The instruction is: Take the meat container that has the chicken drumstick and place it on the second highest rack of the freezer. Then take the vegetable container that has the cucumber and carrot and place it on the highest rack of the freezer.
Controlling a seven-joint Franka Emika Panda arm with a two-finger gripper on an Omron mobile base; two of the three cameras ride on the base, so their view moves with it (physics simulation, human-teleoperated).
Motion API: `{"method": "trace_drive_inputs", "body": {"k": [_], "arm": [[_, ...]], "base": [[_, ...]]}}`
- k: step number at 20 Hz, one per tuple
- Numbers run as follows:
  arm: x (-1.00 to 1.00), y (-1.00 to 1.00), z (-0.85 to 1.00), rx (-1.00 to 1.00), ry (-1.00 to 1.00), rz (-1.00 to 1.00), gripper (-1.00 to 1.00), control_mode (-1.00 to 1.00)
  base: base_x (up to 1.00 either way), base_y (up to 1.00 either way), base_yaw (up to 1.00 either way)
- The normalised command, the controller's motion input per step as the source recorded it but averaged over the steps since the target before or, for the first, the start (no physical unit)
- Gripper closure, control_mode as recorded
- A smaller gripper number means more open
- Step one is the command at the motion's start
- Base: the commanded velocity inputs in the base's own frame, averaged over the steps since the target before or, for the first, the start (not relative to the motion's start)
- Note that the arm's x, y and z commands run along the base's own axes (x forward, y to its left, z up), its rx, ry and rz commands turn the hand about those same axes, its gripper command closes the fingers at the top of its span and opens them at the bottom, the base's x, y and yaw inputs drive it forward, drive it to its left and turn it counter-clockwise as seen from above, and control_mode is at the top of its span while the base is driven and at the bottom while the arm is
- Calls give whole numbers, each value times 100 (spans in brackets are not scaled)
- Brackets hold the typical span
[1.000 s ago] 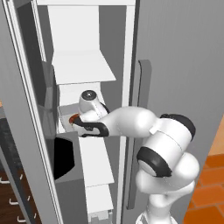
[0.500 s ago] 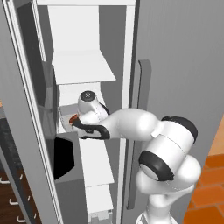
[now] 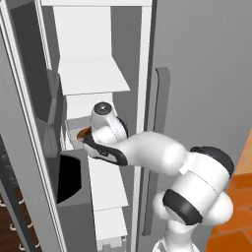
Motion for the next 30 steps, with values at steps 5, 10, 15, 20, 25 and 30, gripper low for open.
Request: {"method": "trace_drive_inputs", "body": {"k": [5,10,15,20,25,30], "arm": [[-72,-6,25,0,1,0,-100,-100],[-68,-4,57,0,6,6,-100,-100],[-80,-21,48,0,14,12,-100,-100],[-99,-44,32,-4,10,19,-100,-100],[-100,-49,15,-7,10,14,-100,-100],[-92,-50,22,-9,9,13,-100,-100]], "base": [[0,0,0],[0,0,0],[0,0,0],[0,0,0],[0,0,0],[0,0,0]]}}
